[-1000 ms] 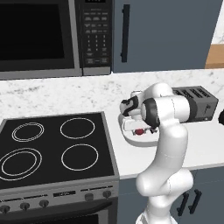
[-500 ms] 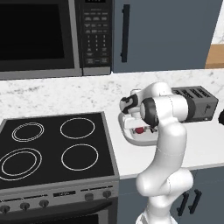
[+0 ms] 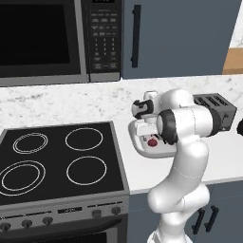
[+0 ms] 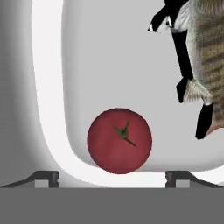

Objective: Place one tomato and one fish in each tupperware on the nearby counter, to pack two identical lunches.

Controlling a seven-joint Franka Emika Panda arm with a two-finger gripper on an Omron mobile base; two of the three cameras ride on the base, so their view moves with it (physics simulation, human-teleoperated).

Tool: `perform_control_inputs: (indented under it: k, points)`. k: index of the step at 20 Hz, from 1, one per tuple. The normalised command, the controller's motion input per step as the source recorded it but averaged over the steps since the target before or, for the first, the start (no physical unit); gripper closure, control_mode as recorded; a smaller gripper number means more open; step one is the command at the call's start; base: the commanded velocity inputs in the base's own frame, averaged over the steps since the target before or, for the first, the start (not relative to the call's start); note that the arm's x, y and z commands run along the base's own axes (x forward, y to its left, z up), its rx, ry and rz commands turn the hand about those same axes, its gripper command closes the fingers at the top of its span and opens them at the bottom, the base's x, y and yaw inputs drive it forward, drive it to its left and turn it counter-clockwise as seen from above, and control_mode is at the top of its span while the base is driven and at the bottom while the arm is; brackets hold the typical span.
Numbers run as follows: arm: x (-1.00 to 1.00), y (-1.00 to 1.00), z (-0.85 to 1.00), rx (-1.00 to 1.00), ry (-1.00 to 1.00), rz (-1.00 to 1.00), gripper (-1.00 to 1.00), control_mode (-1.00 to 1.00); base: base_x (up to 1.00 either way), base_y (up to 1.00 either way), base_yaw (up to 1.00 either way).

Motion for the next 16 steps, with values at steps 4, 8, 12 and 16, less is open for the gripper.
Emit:
perform_control_inputs:
  k: [4, 8, 12, 16]
  points:
    - [-0.58, 0.0, 0.68, 0.0, -0.14, 0.0, -1.0, -1.0, 0.0, 0.0, 0.0]
    - [-0.95, 0.0, 0.62, 0.01, -0.12, 0.0, -1.0, -1.0, 0.0, 0.0, 0.0]
    - [-1.0, 0.14, 0.53, 0.01, -0.15, 0.0, -1.0, -1.0, 0.0, 0.0, 0.0]
    - [-1.0, 0.07, 0.39, 0.03, -0.18, 0.0, -1.0, -1.0, 0.0, 0.0, 0.0]
